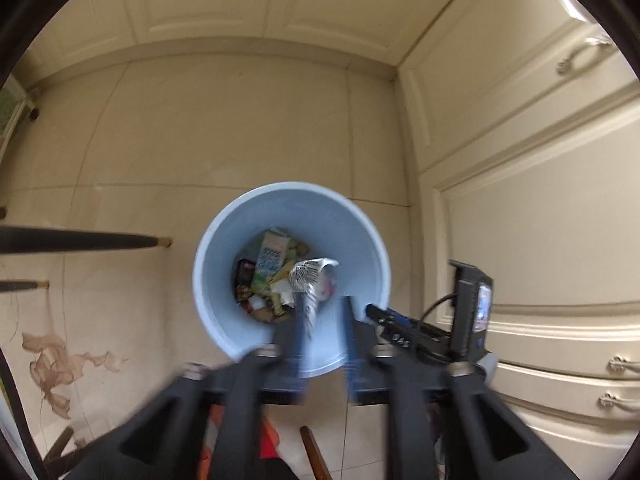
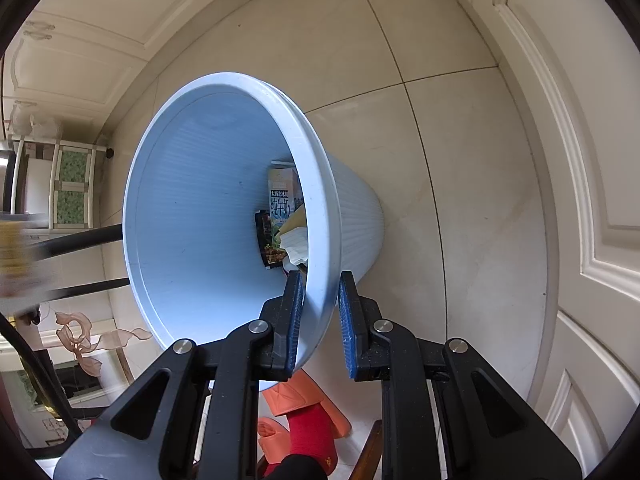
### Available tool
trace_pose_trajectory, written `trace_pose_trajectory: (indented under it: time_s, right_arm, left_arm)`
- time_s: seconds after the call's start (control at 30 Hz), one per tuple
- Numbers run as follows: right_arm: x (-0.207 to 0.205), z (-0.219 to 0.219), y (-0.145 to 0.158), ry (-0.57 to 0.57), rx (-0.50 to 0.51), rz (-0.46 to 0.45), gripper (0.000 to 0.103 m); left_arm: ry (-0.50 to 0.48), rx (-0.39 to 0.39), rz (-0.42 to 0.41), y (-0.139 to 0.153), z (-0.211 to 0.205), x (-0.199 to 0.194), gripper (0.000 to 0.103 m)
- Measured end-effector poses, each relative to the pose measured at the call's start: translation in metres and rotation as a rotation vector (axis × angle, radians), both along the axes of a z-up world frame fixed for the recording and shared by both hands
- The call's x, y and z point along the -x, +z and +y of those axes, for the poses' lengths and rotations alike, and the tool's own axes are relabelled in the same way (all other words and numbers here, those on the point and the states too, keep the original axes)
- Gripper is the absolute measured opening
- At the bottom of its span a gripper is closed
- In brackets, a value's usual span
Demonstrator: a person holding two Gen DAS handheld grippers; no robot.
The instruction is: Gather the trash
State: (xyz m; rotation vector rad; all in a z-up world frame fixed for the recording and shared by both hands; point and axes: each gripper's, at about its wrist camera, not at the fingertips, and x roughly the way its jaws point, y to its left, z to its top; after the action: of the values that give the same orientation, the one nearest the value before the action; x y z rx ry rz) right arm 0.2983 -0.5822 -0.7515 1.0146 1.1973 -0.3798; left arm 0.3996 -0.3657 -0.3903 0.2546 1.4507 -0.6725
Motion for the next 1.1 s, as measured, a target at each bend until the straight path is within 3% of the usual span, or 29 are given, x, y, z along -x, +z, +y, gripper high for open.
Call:
trace_pose_trajectory:
  time_s: [0.03,0.07,0.27,0.37,0.43,0.53,0.6,0.67,0.8,0.87,1.0,1.1]
  right_arm:
    - [0.000,0.000,0.000,0.000,0.000,0.000,0.017]
    - [0.000,0.000,0.000,0.001,0.000,0.001,0.017]
    - [-0.001,0.003,0.000,0.002,0.006,0.016,0.017]
    - [0.002,0.003,0.005,-0.027,0.007,0.018,0.019]
    - [0.008,0.002,0.015,-0.050,0.036,0.037,0.028]
    - [0.016,-0.001,0.040,-0.065,0.055,0.016,0.030]
    - [0.022,0.000,0.067,-0.071,0.099,0.002,0.035]
    - [0.028,0.003,0.102,-0.079,0.142,-0.030,0.050]
    - [0.039,0.019,0.188,-0.074,0.256,-0.132,0.056]
    - [0.048,0.032,0.239,-0.067,0.323,-0.197,0.065]
    - [0.069,0.062,0.325,-0.067,0.458,-0.278,0.080]
    - [0.089,0.091,0.389,-0.074,0.554,-0.358,0.090]
  left_arm:
    - [0.012,-0.007,0.003,0.000,-0.002,-0.004,0.056]
    - [0.020,0.000,-0.003,0.001,-0.003,-0.003,0.059]
    - [0.039,-0.004,-0.019,0.010,0.020,0.006,0.060]
    - [0.034,-0.017,-0.053,0.014,0.019,0.018,0.066]
    - [0.029,-0.027,-0.088,0.030,0.021,0.033,0.069]
    - [0.021,-0.024,-0.125,0.039,0.018,0.052,0.073]
    - [0.014,-0.014,-0.150,0.051,0.021,0.064,0.073]
    - [0.010,-0.004,-0.183,0.066,0.027,0.080,0.073]
    - [-0.019,0.049,-0.244,0.110,0.036,0.111,0.074]
    - [-0.033,0.082,-0.287,0.133,0.043,0.130,0.074]
    - [-0.024,0.177,-0.389,0.192,0.066,0.168,0.074]
    - [-0.028,0.240,-0.518,0.243,0.090,0.204,0.079]
